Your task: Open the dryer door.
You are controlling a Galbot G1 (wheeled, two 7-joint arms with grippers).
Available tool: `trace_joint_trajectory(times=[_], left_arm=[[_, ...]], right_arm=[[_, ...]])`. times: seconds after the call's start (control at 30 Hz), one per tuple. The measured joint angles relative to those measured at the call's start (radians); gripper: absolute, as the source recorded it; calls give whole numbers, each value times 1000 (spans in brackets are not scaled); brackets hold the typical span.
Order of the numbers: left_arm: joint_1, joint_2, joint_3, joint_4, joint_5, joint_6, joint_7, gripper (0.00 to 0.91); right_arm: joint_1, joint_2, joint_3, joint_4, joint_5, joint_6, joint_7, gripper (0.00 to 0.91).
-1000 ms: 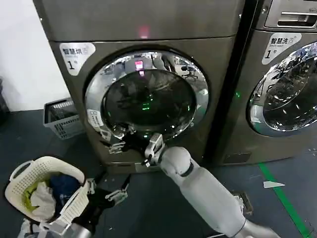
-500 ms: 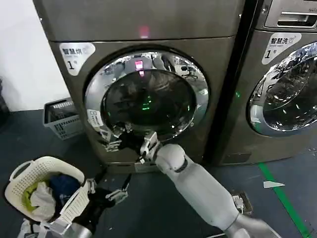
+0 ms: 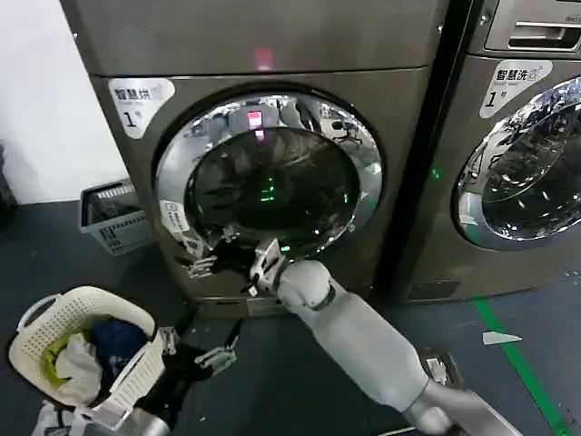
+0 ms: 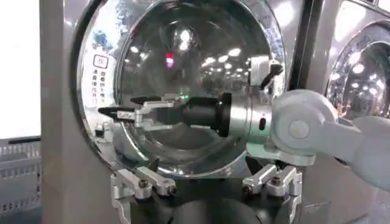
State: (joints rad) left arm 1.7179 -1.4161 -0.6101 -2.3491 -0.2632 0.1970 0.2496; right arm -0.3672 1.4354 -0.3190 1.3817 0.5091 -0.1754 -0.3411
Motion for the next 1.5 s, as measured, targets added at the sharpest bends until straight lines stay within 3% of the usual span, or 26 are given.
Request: trace_joint_trajectory(times=[1.17,1.5], left_arm=[[-4,-7,6,6,-4,-1,8,907],[-8,-7,6,6,-8,-1,8,907]], right_arm=[[76,32,-57,-70,64,6,-16,907],[67,23,-46,-57,83,1,-119,907]])
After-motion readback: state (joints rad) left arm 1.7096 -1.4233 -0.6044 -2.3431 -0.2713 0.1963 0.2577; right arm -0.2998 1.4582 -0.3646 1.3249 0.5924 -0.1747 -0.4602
